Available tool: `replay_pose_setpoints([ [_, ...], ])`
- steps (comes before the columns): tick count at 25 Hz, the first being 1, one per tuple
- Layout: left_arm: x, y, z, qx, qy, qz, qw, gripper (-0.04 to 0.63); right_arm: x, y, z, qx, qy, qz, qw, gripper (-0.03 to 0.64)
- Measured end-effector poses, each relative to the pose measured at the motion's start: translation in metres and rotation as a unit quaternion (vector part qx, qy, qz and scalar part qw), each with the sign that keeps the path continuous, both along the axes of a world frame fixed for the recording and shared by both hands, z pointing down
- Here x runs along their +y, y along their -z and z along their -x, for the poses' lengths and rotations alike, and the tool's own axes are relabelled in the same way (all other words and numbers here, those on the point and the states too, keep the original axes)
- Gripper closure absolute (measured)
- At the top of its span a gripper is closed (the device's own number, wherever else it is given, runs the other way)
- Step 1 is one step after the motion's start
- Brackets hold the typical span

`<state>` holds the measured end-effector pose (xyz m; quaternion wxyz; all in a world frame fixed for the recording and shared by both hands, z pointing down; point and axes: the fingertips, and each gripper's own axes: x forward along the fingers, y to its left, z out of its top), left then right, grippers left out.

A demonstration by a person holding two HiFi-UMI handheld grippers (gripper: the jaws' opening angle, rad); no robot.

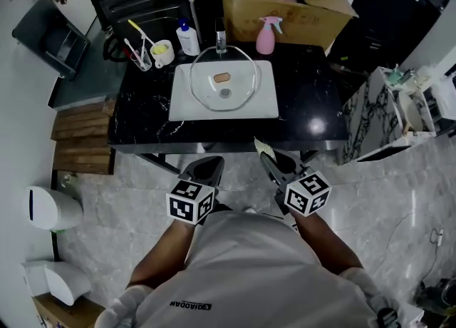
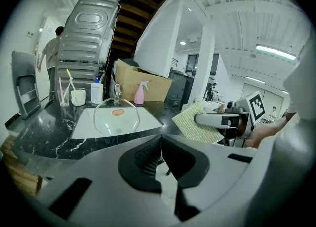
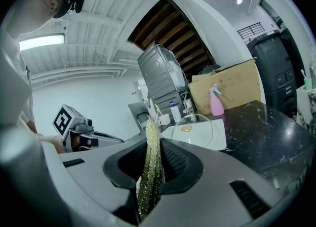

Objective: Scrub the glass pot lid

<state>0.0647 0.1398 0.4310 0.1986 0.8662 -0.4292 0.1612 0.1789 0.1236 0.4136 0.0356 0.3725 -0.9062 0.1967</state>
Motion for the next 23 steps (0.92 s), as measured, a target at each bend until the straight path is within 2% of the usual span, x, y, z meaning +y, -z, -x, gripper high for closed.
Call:
replay_pose_setpoints([
  [23,0.0042,0.0039,0.001,0.002,0.012,-0.004,0.9999,0.58,0.0085,0.0023,-0.0042,0.006,0.004,-0.005,1.0,0.529],
])
